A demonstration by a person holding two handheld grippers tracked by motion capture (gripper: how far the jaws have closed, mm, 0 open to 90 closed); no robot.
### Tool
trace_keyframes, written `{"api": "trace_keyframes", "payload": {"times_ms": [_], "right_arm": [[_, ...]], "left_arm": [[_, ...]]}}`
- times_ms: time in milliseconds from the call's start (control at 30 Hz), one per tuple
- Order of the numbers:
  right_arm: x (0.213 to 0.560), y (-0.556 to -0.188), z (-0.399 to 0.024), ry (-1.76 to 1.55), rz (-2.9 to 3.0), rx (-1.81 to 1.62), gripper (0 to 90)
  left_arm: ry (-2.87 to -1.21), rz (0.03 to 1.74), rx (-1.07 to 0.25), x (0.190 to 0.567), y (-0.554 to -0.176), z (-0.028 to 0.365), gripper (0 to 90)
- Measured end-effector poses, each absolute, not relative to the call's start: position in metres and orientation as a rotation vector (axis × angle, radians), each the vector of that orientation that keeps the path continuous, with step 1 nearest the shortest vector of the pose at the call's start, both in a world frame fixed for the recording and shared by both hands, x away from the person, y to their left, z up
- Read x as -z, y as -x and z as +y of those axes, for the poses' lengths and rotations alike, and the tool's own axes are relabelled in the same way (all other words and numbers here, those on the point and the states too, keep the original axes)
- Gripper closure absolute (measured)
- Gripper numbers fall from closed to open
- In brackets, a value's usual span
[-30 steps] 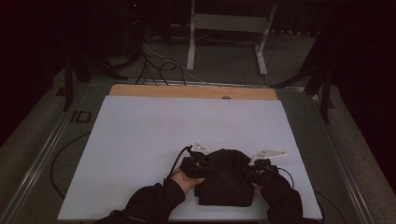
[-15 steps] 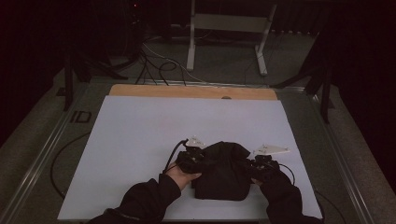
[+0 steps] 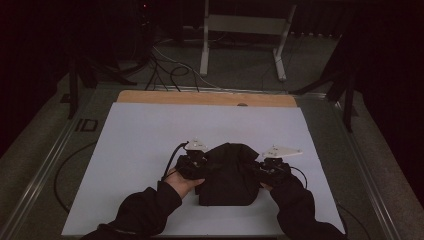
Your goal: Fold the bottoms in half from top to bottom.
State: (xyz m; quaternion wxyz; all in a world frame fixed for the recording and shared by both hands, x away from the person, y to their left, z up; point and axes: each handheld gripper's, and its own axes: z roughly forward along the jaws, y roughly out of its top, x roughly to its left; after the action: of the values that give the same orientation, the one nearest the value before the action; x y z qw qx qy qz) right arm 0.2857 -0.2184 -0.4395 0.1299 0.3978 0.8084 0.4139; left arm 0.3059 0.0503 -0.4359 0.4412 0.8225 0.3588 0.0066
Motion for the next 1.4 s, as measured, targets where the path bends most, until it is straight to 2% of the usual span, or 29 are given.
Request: {"api": "trace_keyframes", "payload": {"times_ms": [633,1067,1400], "right_arm": [[0.429,-0.320,-0.168,-1.042,2.369,-1.228,77.2],[0.413,-0.337,-0.150,-1.007,2.337,-1.272,77.2],[0.419,-0.353,-0.143,-1.044,2.340,-1.261,77.2]], "left_arm": [[-2.030,0.937,-0.090,0.417,-0.321,0.098,73.1],[-2.003,0.945,-0.108,0.400,-0.340,0.122,73.1],[-1.999,0.974,-0.066,0.413,-0.359,0.127,73.1]]}}
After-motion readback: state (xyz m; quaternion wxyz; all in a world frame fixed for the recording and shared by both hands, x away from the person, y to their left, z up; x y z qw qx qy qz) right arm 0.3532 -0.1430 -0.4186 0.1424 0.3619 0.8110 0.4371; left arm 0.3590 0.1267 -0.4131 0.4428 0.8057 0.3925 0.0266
